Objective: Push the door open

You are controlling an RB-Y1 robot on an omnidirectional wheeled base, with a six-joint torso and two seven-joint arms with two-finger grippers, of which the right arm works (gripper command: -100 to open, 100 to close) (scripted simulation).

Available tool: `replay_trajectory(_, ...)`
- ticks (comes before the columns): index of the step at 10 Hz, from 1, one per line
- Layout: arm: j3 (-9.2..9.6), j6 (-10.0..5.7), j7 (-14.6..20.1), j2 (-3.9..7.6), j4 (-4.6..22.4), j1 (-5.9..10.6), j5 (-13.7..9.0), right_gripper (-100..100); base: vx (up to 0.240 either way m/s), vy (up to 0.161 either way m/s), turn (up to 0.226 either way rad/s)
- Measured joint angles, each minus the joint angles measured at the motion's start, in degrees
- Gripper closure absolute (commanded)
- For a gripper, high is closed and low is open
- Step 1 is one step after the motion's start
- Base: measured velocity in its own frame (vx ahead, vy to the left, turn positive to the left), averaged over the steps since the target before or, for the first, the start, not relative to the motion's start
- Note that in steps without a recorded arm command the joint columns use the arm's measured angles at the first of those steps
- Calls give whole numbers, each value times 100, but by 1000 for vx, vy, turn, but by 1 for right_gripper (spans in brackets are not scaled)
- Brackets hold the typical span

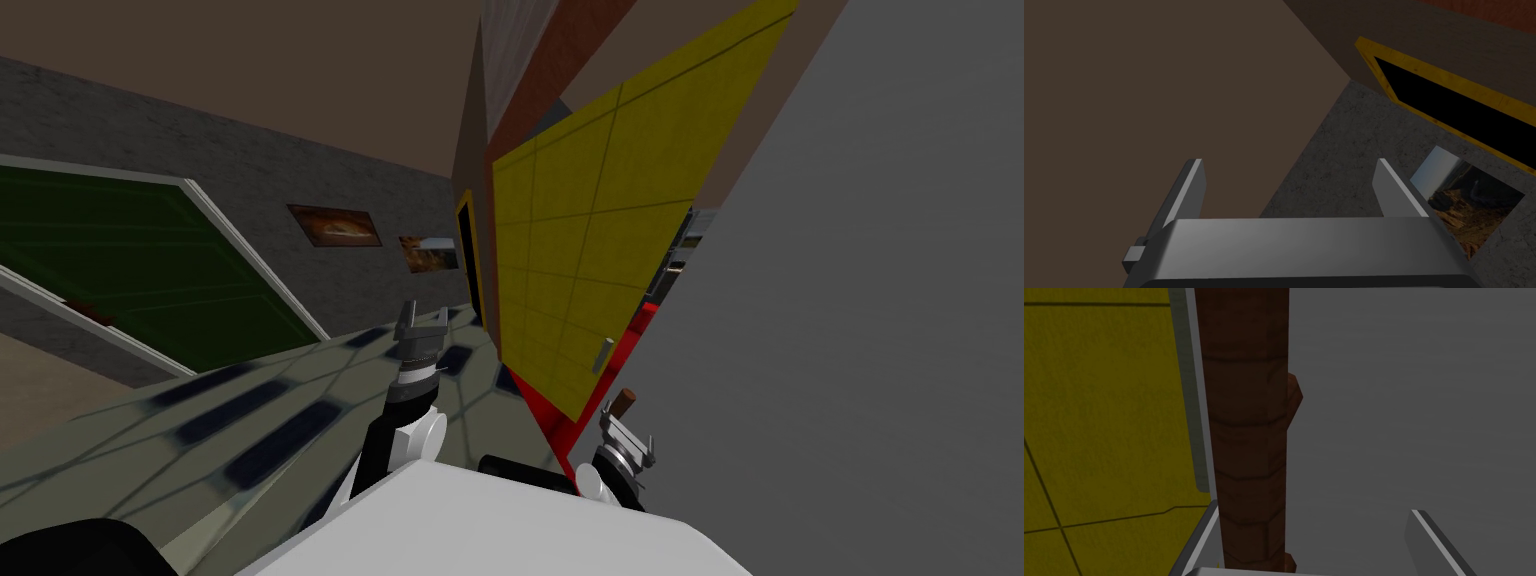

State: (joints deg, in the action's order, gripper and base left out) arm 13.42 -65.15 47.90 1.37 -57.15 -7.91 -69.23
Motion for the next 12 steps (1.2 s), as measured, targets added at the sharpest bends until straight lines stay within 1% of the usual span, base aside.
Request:
replay_trajectory(1, -22, -41, -48, -42, 5, 17, -39, 100, 13, -59, -4)
replay_trajectory(3, -36, -98, 9, -43, 94, 95, -47, 100, 10, -12, 1)
replay_trajectory(4, -61, -19, -69, -6, -93, 10, -89, 100, 7, 29, -25)
replay_trajectory(5, -71, 35, -119, 19, -182, -23, -102, 100, -2, -13, 11)
replay_trajectory(6, -63, -25, -86, -12, -75, 31, -76, 100, -29, -28, 17)
replay_trajectory(7, -83, -52, -52, -16, 50, 130, -89, 100, -1, 8, 49)
replay_trajectory(8, -68, 31, -98, 39, -212, -58, -106, 100, 14, 5, -40)
replay_trajectory(9, -62, 18, -69, 27, -126, -5, -90, 100, 9, -26, 19)
replay_trajectory(10, -43, -59, 12, 12, -11, 22, -56, 100, -2, -6, 37)
replay_trajectory(11, -68, -10, -68, 25, -151, -35, -99, 100, 8, -13, -13)
replay_trajectory(12, -64, 13, -102, 21, -215, -73, -104, 100, 24, -12, -25)
